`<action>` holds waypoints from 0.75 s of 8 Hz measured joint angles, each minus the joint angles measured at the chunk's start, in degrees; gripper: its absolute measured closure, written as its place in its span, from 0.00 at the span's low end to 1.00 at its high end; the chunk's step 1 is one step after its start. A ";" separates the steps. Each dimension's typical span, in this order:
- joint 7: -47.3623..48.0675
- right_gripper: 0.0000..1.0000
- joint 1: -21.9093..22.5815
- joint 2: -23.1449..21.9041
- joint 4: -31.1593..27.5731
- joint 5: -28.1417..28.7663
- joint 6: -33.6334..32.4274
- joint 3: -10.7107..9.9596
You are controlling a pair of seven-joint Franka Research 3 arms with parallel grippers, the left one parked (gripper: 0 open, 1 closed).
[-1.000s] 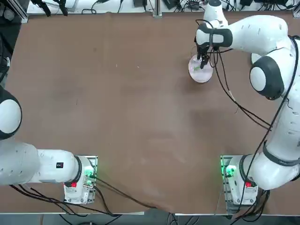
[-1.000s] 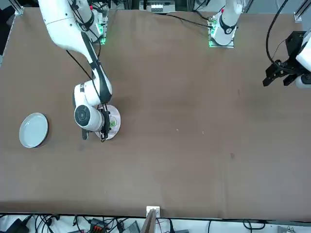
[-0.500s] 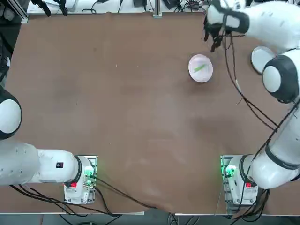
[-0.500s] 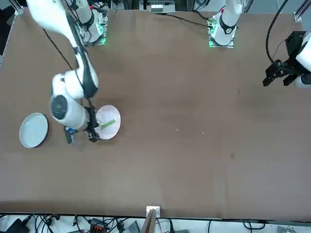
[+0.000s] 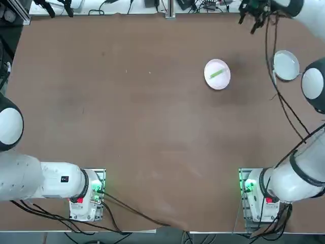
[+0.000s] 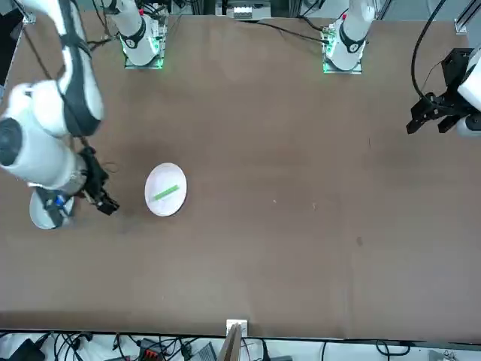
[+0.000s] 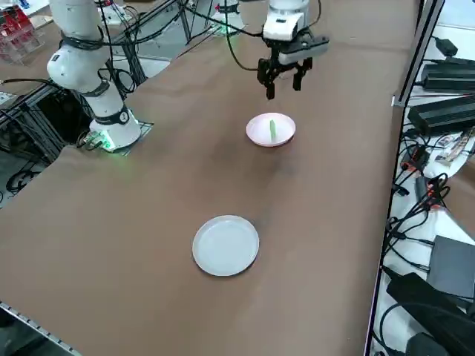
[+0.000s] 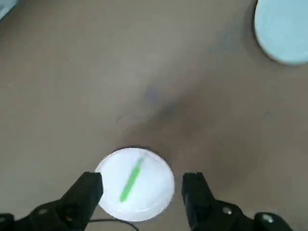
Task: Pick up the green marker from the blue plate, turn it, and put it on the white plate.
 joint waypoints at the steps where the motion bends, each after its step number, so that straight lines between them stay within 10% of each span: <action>1: -8.07 0.00 -1.92 -1.59 1.06 0.00 -2.70 -0.04; 6: -34.92 0.00 -6.85 -12.19 1.69 0.00 -9.89 -0.02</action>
